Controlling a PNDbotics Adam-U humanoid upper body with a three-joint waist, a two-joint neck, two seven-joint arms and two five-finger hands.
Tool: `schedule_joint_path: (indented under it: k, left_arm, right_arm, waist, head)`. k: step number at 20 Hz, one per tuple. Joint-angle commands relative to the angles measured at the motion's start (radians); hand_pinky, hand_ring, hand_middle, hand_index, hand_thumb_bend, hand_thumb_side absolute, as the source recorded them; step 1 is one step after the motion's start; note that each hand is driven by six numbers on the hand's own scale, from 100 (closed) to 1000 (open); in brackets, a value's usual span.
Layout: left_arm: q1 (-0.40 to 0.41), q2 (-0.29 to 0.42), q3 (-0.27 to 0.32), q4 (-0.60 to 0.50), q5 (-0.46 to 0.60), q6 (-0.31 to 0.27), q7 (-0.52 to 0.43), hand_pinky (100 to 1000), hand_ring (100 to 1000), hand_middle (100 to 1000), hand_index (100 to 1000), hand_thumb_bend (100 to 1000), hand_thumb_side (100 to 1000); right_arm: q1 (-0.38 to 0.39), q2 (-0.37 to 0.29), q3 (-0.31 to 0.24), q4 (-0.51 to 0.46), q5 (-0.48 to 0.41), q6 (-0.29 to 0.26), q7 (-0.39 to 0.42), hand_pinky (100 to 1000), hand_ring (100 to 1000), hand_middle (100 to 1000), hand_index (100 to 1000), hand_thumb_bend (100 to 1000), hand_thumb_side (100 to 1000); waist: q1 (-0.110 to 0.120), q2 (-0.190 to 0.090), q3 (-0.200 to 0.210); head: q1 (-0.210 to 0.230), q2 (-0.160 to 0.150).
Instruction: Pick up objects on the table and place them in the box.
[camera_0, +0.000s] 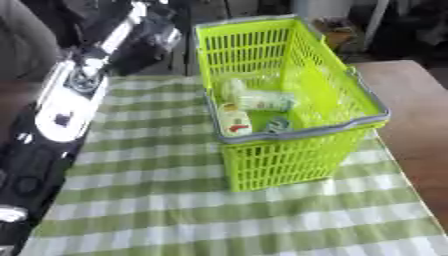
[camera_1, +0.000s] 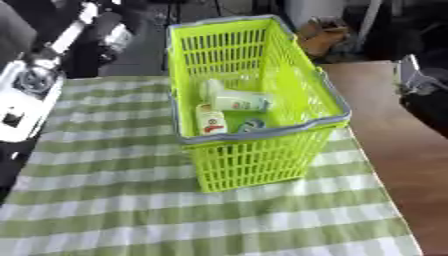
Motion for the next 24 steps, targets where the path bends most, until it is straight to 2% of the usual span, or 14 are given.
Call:
schedule_joint_path:
  k: [1,3,5,6,7,8,14,24]
  left_arm:
    - [0.120,0.021,0.100,-0.165,0.125,0.037,0.044,744,789,748,781,247,840]
    - [0.202,0.010,0.134,-0.210,0.131,0.057,0.069,742,789,747,783,242,846]
    - [0.247,-0.004,0.154,-0.225,0.125,0.074,0.094,739,786,745,781,239,844]
    - [0.260,-0.011,0.161,-0.227,0.122,0.080,0.106,739,787,746,781,238,845]
    - [0.269,-0.017,0.165,-0.228,0.118,0.084,0.114,739,787,745,781,239,845]
    - [0.275,-0.022,0.166,-0.230,0.116,0.086,0.119,739,788,746,781,235,841]
    - [0.297,-0.047,0.163,-0.234,0.109,0.062,0.130,739,789,746,781,235,835]
    - [0.310,-0.085,0.152,-0.234,0.158,0.029,0.136,741,792,751,800,253,834]
  right_arm:
    - [-0.003,-0.010,-0.016,-0.005,0.007,0.003,-0.011,560,565,628,778,129,432]
    - [0.003,-0.012,-0.019,-0.004,0.008,0.005,-0.015,559,564,628,778,132,436]
    - [0.006,-0.013,-0.020,-0.004,0.007,0.006,-0.018,559,564,627,779,136,445]
    - [0.007,-0.013,-0.020,-0.004,0.007,0.006,-0.018,559,563,627,779,167,429]
    - [0.007,-0.012,-0.020,-0.004,0.006,0.005,-0.018,559,563,627,779,139,447]
    - [0.007,-0.012,-0.020,-0.004,0.006,0.005,-0.018,558,563,626,779,159,429]
    - [0.004,-0.005,-0.016,-0.006,-0.002,0.002,-0.021,557,562,627,780,141,455]
    - [-0.002,0.002,-0.014,-0.007,-0.014,0.004,-0.046,552,559,622,779,132,529]
  waist:
    - [-0.007,-0.015,0.022]
    - [-0.010,-0.013,0.045]
    - [-0.012,-0.011,0.065]
    - [-0.013,-0.010,0.073]
    - [-0.013,-0.010,0.077]
    - [-0.013,-0.010,0.080]
    - [-0.018,-0.001,0.089]
    - [-0.023,0.015,0.086]
  head:
    - [-0.015,0.017]
    - [-0.018,0.027]
    - [-0.017,0.035]
    - [-0.015,0.039]
    - [-0.014,0.041]
    - [-0.014,0.043]
    - [-0.019,0.043]
    - [-0.022,0.028]
